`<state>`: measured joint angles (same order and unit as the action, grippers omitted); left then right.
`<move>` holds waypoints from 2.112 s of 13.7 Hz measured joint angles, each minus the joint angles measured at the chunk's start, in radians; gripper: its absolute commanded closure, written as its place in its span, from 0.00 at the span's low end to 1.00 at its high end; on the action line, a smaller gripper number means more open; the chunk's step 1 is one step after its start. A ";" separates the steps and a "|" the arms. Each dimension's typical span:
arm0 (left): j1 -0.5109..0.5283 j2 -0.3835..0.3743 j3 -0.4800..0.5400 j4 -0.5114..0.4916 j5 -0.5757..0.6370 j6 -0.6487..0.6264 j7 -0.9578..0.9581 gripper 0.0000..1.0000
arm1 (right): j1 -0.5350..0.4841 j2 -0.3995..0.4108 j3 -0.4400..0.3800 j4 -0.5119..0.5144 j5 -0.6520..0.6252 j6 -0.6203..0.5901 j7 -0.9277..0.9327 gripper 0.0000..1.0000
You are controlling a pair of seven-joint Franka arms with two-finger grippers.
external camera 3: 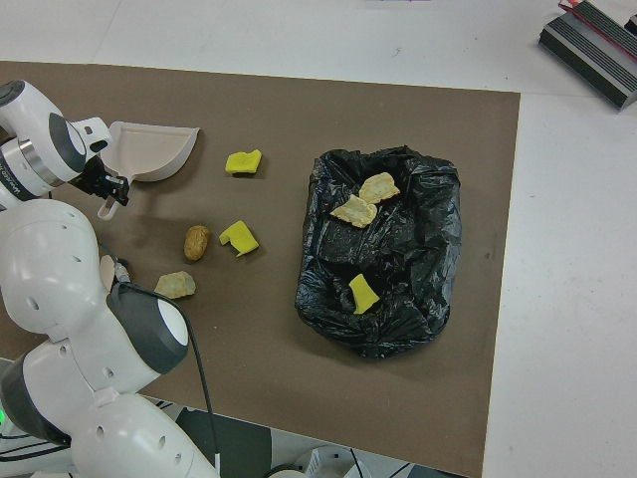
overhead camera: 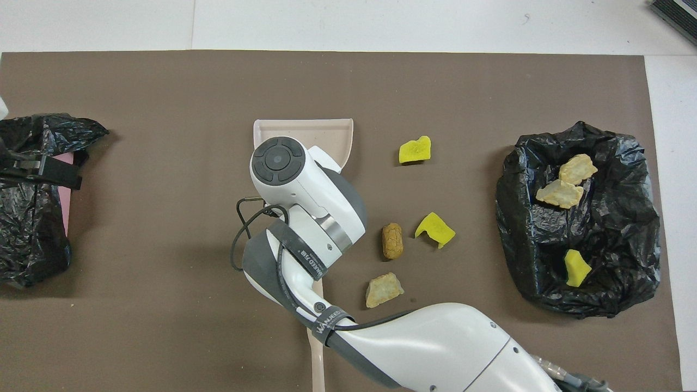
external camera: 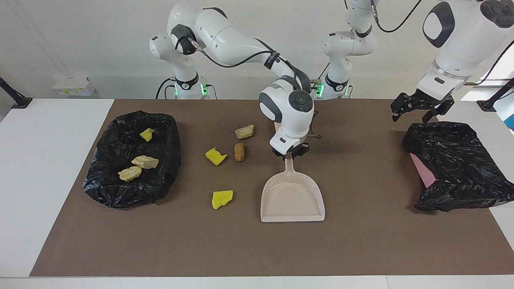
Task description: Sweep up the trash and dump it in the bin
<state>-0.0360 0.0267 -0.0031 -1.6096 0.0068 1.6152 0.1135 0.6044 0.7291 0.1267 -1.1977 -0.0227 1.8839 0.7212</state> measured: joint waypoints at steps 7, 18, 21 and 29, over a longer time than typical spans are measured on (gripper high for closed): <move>-0.082 0.001 -0.001 -0.076 -0.001 0.097 0.000 0.00 | -0.004 -0.145 0.001 -0.072 0.003 -0.068 0.004 0.00; -0.281 0.128 -0.003 -0.195 -0.053 0.364 -0.145 0.00 | 0.200 -0.578 0.012 -0.773 0.128 0.149 0.167 0.00; -0.358 0.151 -0.004 -0.195 -0.059 0.403 -0.245 0.00 | 0.236 -0.634 0.012 -0.908 0.188 0.231 0.206 0.00; -0.543 0.235 -0.005 -0.212 -0.059 0.513 -0.501 0.00 | 0.295 -0.645 0.008 -1.052 0.280 0.411 0.229 0.00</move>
<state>-0.5786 0.2621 -0.0082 -1.8216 -0.0524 2.1281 -0.3872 0.8990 0.0843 0.1351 -2.2494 0.2578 2.2951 0.9505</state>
